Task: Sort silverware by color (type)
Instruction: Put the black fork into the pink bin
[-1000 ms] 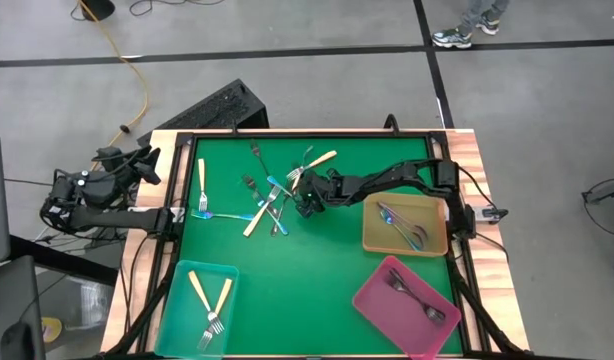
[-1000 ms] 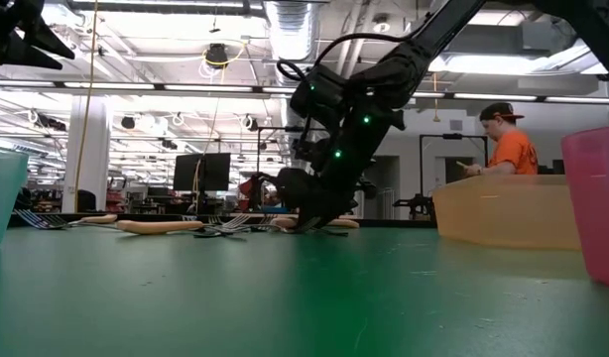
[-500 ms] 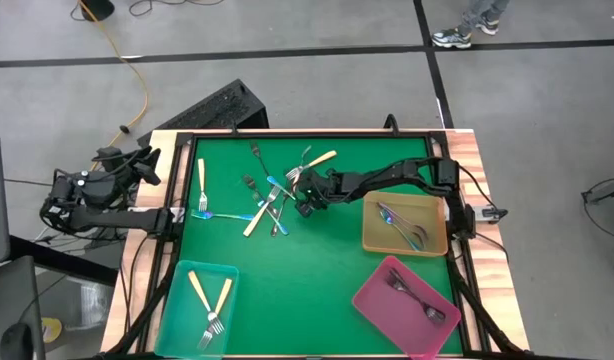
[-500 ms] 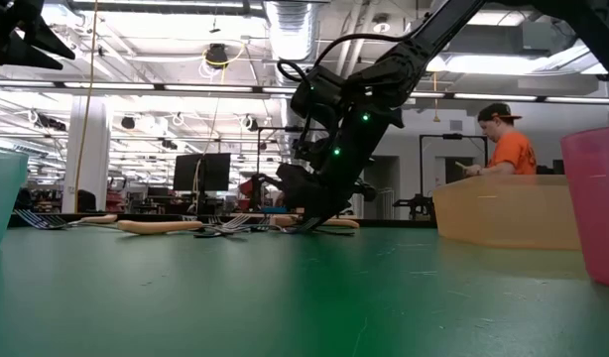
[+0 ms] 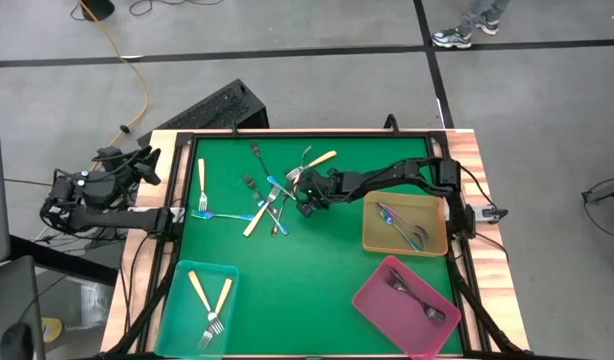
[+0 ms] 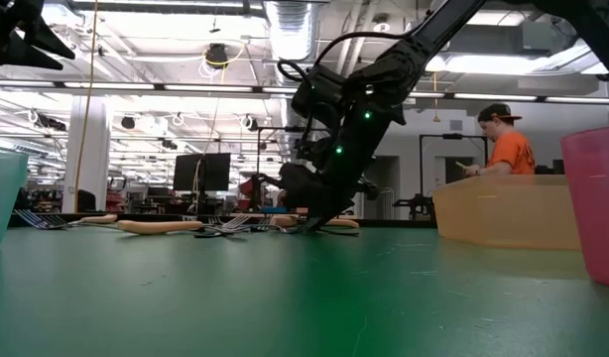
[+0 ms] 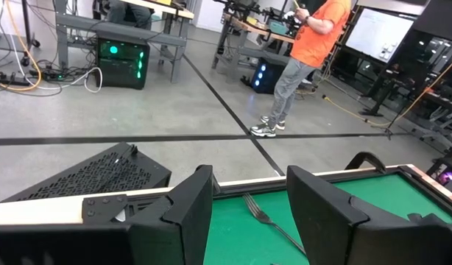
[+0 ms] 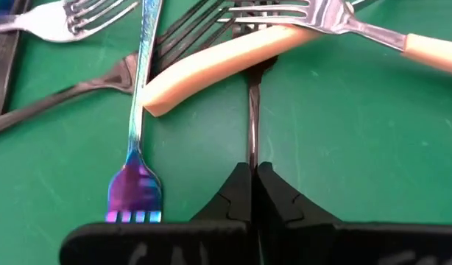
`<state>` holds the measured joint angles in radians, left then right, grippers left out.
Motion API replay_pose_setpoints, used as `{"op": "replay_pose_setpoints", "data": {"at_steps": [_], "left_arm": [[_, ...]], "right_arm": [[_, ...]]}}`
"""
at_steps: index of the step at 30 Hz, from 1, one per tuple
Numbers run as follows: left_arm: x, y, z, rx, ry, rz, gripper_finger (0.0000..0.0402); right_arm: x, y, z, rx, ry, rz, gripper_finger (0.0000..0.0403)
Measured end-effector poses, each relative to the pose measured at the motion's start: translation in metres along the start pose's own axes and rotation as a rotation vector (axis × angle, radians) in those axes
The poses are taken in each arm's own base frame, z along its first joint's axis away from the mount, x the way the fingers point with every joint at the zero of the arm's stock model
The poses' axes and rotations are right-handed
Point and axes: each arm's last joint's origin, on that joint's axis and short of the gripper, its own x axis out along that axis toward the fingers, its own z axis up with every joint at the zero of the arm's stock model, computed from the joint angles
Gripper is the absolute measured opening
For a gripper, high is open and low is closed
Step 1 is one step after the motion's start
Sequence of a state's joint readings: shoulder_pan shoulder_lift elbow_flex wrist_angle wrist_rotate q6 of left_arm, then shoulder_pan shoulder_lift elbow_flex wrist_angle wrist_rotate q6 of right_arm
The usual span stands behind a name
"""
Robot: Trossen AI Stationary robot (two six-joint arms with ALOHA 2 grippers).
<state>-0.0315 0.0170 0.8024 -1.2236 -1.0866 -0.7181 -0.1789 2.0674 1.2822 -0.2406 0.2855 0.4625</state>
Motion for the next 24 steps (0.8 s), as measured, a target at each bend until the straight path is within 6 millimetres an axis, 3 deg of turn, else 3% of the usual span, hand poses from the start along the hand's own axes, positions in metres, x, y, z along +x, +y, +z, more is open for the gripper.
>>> {"op": "replay_pose_setpoints", "data": {"at_steps": [10, 24], "left_arm": [[0.0, 0.0, 0.0, 0.0, 0.0, 0.0, 0.0158], [0.0, 0.0, 0.0, 0.0, 0.0, 0.0, 0.0158]], "right_arm": [[-0.025, 0.003, 0.02, -0.041, -0.028, 0.016, 0.0022], [-0.058, 0.002, 0.035, -0.049, -0.101, 0.045, 0.0014]]}}
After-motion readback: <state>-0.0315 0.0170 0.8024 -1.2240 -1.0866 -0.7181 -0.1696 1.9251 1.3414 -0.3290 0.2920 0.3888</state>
